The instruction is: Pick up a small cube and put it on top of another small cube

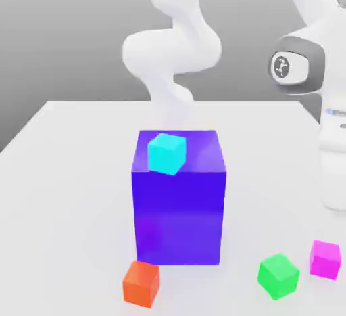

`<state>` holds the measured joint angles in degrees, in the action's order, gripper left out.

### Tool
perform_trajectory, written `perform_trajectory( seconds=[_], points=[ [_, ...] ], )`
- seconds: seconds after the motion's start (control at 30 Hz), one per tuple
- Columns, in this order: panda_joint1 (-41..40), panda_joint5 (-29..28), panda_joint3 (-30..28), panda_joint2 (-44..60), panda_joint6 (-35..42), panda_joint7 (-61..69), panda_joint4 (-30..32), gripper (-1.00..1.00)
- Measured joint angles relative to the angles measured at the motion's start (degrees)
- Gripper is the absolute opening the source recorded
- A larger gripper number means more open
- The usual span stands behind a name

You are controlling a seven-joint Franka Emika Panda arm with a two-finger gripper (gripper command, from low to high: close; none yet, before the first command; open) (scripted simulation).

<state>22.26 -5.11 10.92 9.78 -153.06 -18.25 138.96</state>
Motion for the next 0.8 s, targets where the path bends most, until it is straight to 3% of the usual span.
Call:
perform_trajectory(
  seconds=[0.23,0.27,0.53,0.67,0.8],
  points=[
    [4.68,-6.19,-2.35,14.68,-8.75,-1.11,-1.11,0.00],
    [5.20,-6.68,-2.97,16.10,-9.85,-1.47,-1.41,-1.00],
    [4.74,-6.25,-2.37,14.78,-8.74,-1.14,-1.10,-1.00],
    [2.76,-2.63,-0.15,7.10,-2.90,1.26,0.64,-1.00],
    [-2.24,2.68,-3.87,-1.38,2.46,-1.30,3.40,-1.00]
  ],
)
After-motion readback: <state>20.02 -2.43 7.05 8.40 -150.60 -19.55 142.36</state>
